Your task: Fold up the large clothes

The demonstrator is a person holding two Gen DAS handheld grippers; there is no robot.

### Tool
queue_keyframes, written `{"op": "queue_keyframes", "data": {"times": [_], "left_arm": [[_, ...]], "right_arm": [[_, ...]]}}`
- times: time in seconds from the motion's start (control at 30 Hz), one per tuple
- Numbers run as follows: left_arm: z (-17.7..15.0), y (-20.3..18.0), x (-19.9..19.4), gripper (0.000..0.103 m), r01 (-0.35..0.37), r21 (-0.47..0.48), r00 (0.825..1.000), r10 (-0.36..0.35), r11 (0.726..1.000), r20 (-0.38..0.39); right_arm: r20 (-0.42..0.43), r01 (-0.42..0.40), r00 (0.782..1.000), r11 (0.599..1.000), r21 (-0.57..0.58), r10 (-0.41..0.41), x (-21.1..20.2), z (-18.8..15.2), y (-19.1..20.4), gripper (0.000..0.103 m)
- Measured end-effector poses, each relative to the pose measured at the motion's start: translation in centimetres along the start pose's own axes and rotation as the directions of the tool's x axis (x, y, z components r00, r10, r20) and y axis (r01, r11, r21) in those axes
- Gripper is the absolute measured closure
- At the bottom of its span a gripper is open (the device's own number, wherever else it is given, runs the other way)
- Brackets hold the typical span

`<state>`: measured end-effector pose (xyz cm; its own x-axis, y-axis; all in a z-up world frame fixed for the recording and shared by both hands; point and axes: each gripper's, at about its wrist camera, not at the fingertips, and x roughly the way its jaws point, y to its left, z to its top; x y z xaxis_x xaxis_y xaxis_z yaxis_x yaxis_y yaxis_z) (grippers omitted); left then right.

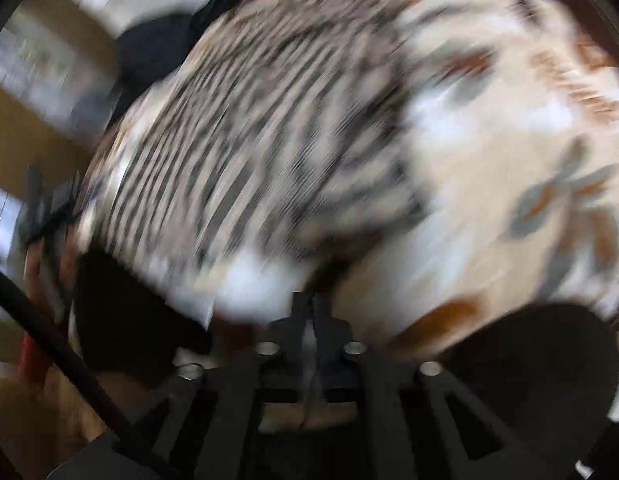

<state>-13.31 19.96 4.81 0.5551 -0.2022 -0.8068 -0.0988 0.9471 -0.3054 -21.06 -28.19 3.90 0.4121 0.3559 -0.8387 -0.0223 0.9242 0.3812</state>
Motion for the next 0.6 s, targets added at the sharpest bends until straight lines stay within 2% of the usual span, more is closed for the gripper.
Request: {"op": "queue_keyframes", "data": {"times": [0.03, 0.1, 0.17, 0.23, 0.3, 0.33, 0.37, 0.4, 0.43, 0.6], "left_arm": [[0.0, -0.1, 0.4, 0.033, 0.024, -0.001, 1.000, -0.024, 1.000, -0.013], [0.0, -0.1, 1.8, 0.031, 0.081, -0.013, 0.995, -0.082, 0.997, -0.053], [-0.3, -0.2, 2.8, 0.028, 0.105, -0.024, 0.991, -0.106, 0.994, -0.079], [-0.6, -1.0, 3.0, 0.026, 0.096, 0.013, 0.994, -0.095, 0.995, -0.061], [-1.1, -2.0, 3.3, 0.026, 0.087, 0.065, 0.994, -0.081, 0.994, -0.079], [-1.5, -2.8, 3.3, 0.038, 0.086, 0.103, 0.993, -0.076, 0.991, -0.092], [-1.9, -3.5, 3.4, 0.064, 0.056, 0.139, 0.994, -0.043, 0.989, -0.097], [-2.3, -4.4, 3.4, 0.082, -0.025, 0.198, 0.995, 0.043, 0.980, -0.087], [-2.3, -4.7, 3.4, 0.098, -0.013, 0.208, 0.993, 0.037, 0.978, -0.111], [-1.2, -3.6, 0.1, 0.099, 0.063, 0.121, 0.992, -0.049, 0.991, -0.113]], "right_arm": [[0.047, 0.024, 0.999, 1.000, 0.020, -0.025, 0.0, 1.1, -0.8, 0.051], [0.094, 0.070, 0.993, 0.996, 0.046, -0.074, 1.2, 3.1, -2.5, 0.049], [0.061, 0.041, 0.997, 0.999, 0.031, -0.043, 3.3, 4.4, -2.9, 0.049], [0.030, 0.022, 0.999, 1.000, 0.013, -0.023, 5.2, 5.1, -2.5, 0.049], [0.025, 0.009, 1.000, 1.000, -0.020, -0.009, 6.6, 4.9, -1.8, 0.047], [0.041, 0.034, 0.999, 0.998, -0.048, -0.032, 6.8, 4.6, -1.1, 0.047], [0.043, 0.046, 0.998, 0.996, -0.073, -0.043, 7.0, 4.5, -0.2, 0.051], [0.034, 0.034, 0.999, 0.996, -0.077, -0.031, 7.1, 4.2, 0.0, 0.078], [0.008, -0.002, 1.000, 0.998, -0.064, 0.002, 7.3, 4.1, -0.1, 0.095], [-0.038, -0.130, 0.990, 0.988, 0.085, 0.133, 4.6, 2.1, -1.8, 0.096]]}}
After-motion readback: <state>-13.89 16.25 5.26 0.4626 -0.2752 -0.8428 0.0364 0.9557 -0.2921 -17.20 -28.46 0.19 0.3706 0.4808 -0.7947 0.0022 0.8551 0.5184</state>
